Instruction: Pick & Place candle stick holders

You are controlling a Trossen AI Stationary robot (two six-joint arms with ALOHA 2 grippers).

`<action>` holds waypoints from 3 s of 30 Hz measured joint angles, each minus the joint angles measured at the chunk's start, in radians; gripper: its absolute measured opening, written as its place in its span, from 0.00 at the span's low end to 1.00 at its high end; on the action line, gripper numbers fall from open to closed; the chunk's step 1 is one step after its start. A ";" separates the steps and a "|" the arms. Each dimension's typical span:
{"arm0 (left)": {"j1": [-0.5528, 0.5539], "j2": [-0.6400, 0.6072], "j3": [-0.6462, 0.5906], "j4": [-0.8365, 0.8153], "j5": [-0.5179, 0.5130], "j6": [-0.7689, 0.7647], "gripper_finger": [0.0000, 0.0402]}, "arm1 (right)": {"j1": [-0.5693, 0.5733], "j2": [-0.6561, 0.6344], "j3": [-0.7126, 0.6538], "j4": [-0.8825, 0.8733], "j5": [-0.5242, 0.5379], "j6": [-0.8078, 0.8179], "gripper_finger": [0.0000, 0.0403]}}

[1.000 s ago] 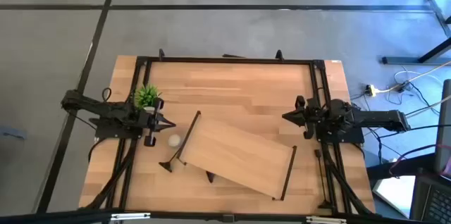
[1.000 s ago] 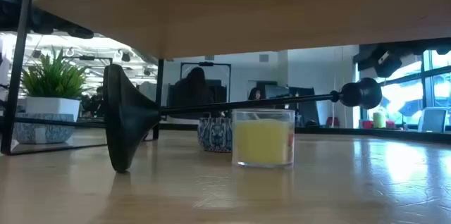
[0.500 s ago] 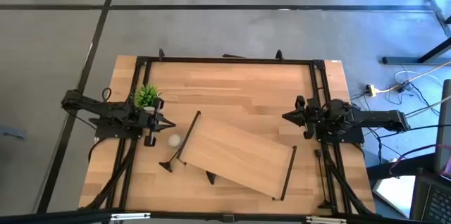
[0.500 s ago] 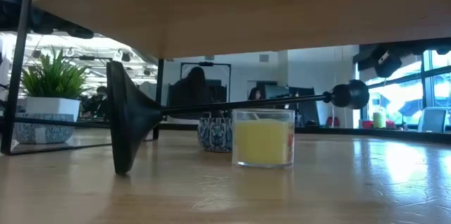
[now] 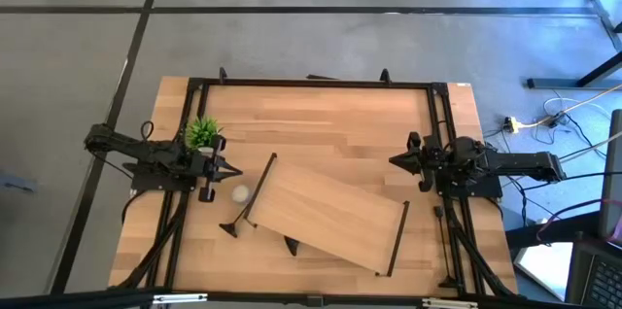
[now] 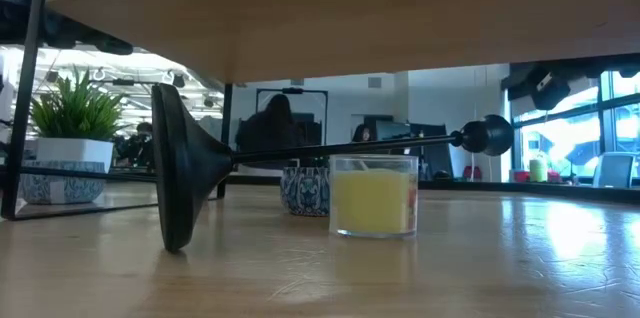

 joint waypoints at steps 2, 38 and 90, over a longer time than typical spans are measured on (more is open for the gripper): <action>0.000 0.000 0.000 0.000 0.000 0.000 0.02 | 0.000 0.000 0.000 0.000 0.000 0.000 0.00; 0.000 0.000 0.000 0.000 0.000 0.000 0.02 | 0.000 0.000 0.000 0.000 0.000 0.000 0.00; 0.000 0.000 0.000 0.118 -0.153 -0.154 0.02 | 0.000 0.000 0.000 0.000 0.000 0.000 0.00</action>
